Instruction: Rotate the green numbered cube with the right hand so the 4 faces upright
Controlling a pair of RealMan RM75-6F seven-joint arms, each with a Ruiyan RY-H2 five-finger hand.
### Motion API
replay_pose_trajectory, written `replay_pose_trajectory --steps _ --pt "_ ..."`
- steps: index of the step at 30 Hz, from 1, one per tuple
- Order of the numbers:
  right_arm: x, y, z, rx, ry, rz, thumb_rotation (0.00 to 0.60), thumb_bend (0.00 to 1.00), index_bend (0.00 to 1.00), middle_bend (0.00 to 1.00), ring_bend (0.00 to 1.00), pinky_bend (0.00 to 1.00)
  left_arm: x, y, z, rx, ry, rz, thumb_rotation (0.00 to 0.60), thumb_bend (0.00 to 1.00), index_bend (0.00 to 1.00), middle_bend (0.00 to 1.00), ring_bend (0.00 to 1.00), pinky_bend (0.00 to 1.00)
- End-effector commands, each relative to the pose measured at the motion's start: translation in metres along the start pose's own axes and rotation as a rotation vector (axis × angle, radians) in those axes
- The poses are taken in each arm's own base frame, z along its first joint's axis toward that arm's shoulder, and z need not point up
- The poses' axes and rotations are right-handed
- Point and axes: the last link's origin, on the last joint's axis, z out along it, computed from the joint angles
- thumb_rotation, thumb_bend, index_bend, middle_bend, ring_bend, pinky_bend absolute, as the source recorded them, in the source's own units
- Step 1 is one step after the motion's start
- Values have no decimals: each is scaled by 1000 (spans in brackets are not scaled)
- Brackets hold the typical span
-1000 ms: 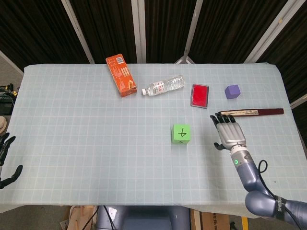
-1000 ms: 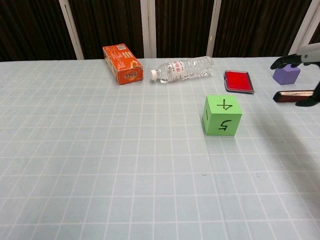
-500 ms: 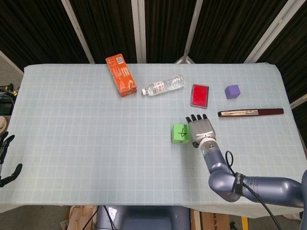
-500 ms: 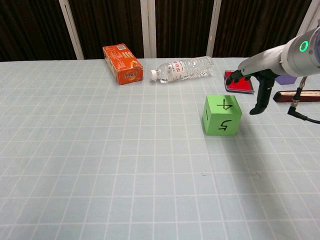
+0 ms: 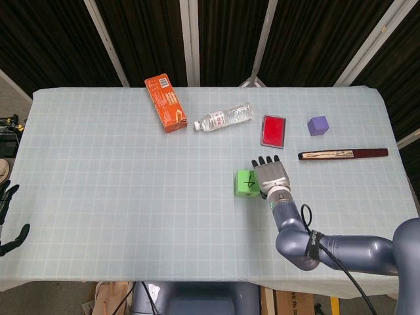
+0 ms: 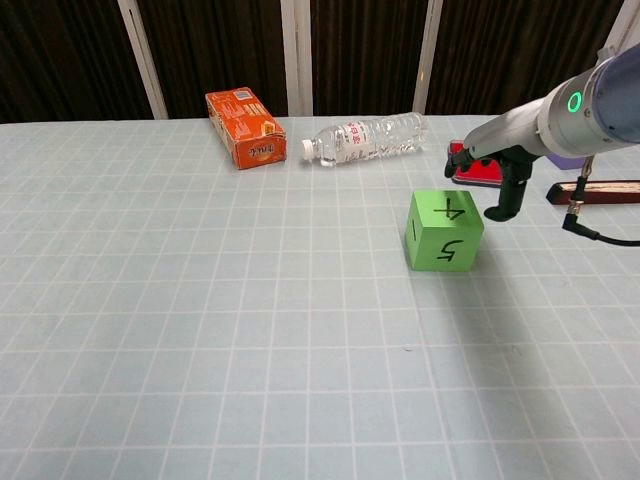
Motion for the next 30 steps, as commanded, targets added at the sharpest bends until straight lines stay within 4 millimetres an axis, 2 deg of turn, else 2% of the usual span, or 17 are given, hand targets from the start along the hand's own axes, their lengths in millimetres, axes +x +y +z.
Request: replay_pose_trajectory --steps 1,5,18,30 --pt "1 1 -1 -1 -3 -1 600 821 0 43 14 0 0 0 0 0 -1 1 600 438 86 0 0 37" --pt "2 4 -1 -4 -9 -2 600 889 0 43 14 0 -1 1 0 -1 -1 3 600 438 86 0 0 37" --pt "1 7 2 -4 -18 9 600 892 126 43 13 0 -2 2 -1 0 0 7 600 438 86 0 0 37" --pt "1 9 -1 -6 -35 4 600 891 163 42 13 0 -2 2 -1 13 -3 1 600 438 86 0 0 37"
